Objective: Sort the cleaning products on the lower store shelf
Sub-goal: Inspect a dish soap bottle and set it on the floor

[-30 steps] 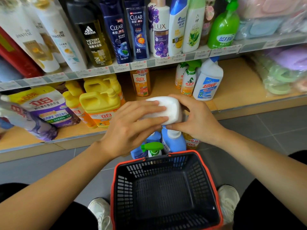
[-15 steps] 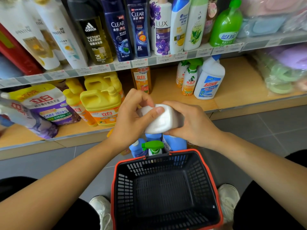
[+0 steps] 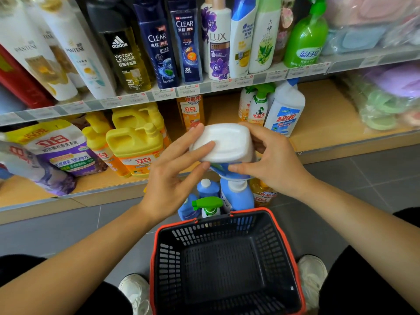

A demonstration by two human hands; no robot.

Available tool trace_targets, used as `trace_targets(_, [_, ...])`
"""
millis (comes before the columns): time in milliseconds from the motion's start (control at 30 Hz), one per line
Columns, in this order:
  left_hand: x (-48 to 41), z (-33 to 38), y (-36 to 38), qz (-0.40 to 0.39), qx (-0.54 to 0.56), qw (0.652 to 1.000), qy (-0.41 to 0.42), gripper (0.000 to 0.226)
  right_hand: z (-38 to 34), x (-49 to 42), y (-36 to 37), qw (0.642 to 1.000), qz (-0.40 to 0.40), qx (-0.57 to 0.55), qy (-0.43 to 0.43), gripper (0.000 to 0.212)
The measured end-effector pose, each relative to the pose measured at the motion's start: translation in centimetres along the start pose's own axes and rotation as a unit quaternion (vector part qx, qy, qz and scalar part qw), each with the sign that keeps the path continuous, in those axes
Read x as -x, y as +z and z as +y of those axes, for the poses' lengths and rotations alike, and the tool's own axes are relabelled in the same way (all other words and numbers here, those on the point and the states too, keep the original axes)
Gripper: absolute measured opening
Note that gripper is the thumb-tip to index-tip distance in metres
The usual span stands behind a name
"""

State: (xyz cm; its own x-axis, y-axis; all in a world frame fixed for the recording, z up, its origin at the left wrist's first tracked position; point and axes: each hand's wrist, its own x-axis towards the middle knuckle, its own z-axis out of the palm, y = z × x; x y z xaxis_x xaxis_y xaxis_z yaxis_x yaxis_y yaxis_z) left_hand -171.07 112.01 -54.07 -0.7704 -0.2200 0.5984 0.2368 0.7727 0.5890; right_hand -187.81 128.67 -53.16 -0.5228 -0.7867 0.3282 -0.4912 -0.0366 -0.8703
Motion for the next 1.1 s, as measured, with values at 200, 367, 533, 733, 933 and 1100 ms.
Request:
trace_targets(200, [-0.8,-0.8,0.6,0.105,0.097,0.986,-0.082,0.042,0.1,-0.5,-0.5,0.997,0.024,-0.068,0.014,0.071])
trace_targets(367, [-1.0,-3.4,1.4,-0.026,0.138,0.967,-0.213,0.050,0.0,-1.2,-0.7,0.988,0.073,-0.135,0.024,0.062])
trace_targets(533, [-0.3,-6.3,3.0,-0.148,0.109,0.918,-0.351,0.059,0.5,-2.2,-1.0,0.967,0.125,-0.210,0.067,0.049])
trace_targets(733, [1.2,-7.6,4.5,-0.183,0.246,0.810,-0.500,0.037,2.3,-2.9,-1.9,0.934,0.204,-0.255,0.143,0.059])
trace_targets(933, [1.2,-7.8,4.3,-0.090,0.394,0.752,-0.520,0.045,4.2,-2.9,-3.1,0.916,0.198,-0.282,0.204,0.046])
trace_targets(1100, [0.2,-8.4,1.9,0.029,0.389,0.790,-0.474,0.038,6.1,-2.8,-3.3,0.905,0.165,-0.276,0.279,0.049])
